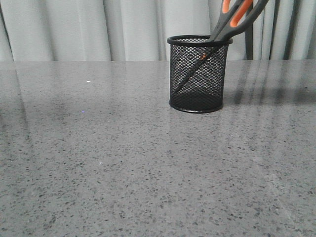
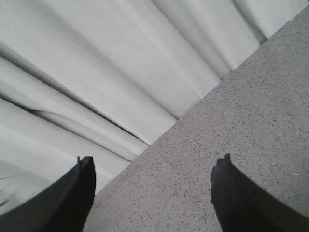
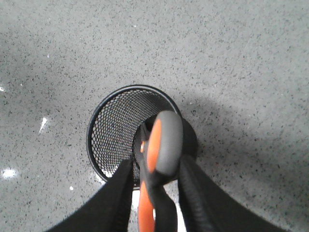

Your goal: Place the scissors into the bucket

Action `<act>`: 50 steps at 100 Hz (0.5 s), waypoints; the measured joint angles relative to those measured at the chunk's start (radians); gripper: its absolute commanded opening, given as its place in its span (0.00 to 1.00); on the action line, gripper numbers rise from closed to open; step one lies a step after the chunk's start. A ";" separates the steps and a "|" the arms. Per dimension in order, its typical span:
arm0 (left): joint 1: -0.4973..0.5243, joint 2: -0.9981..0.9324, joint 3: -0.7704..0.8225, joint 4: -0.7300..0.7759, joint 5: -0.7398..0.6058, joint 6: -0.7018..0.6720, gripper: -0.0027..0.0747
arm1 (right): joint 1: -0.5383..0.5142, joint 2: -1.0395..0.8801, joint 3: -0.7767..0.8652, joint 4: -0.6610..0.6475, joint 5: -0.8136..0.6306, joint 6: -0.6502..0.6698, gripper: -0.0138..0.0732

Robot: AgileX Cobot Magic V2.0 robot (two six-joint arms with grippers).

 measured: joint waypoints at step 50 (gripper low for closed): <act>0.000 0.000 0.000 -0.004 0.000 0.000 0.64 | -0.047 -0.014 -0.180 -0.071 -0.016 0.052 0.42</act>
